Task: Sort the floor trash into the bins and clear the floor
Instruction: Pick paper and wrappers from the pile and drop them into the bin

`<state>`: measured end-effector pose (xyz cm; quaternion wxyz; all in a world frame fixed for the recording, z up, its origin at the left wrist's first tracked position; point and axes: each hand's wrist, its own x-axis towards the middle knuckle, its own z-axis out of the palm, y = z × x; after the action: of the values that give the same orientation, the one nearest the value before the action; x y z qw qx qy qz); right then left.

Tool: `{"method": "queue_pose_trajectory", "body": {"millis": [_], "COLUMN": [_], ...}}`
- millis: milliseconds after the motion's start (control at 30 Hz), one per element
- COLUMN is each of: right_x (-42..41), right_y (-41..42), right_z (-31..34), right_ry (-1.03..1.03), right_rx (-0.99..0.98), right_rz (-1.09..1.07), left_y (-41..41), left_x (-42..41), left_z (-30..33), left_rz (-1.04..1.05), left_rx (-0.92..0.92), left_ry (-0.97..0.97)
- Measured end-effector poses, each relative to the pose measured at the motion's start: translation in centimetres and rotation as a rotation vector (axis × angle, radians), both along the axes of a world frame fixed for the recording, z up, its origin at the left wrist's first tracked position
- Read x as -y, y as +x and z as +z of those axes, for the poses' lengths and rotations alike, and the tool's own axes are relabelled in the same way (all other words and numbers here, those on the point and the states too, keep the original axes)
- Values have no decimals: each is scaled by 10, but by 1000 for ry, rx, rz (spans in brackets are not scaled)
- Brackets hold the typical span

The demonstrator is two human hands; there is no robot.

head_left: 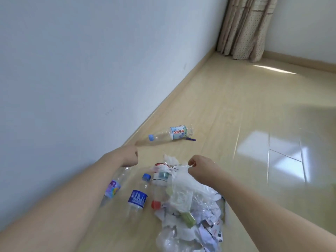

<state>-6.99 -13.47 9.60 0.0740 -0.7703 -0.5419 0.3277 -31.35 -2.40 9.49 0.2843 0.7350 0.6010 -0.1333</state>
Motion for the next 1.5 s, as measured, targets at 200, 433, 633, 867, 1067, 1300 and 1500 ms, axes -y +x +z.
{"method": "queue_pose_trajectory", "body": {"millis": [200,433,633,867,1067,1300,1500], "right_x": [-47,-60,-62,-50,-39,-26,-11], "right_y": [-37,-69,-59,-17,7,18,25], "right_z": [-31,-65,-59,-7,28,62,86], "right_ry": [-45,-110,-10,101,210,283,347], "right_rx": [145,432,384,84,-105,-189,-166], "right_rz": [131,286,219,-83,-307,-342,-352], "left_y": [12,13,20,65,111,129,119], "left_x": [3,-27,-47,-77,-83,-75,-78], "left_z": [-71,-90,-97,-89,-102,-119,-95], "left_rz": [139,244,228,-32,-254,-379,-219], "left_rx": [282,327,401,367,115,-116,122], "left_ry": [-2,40,35,-1,0,96,155]}}
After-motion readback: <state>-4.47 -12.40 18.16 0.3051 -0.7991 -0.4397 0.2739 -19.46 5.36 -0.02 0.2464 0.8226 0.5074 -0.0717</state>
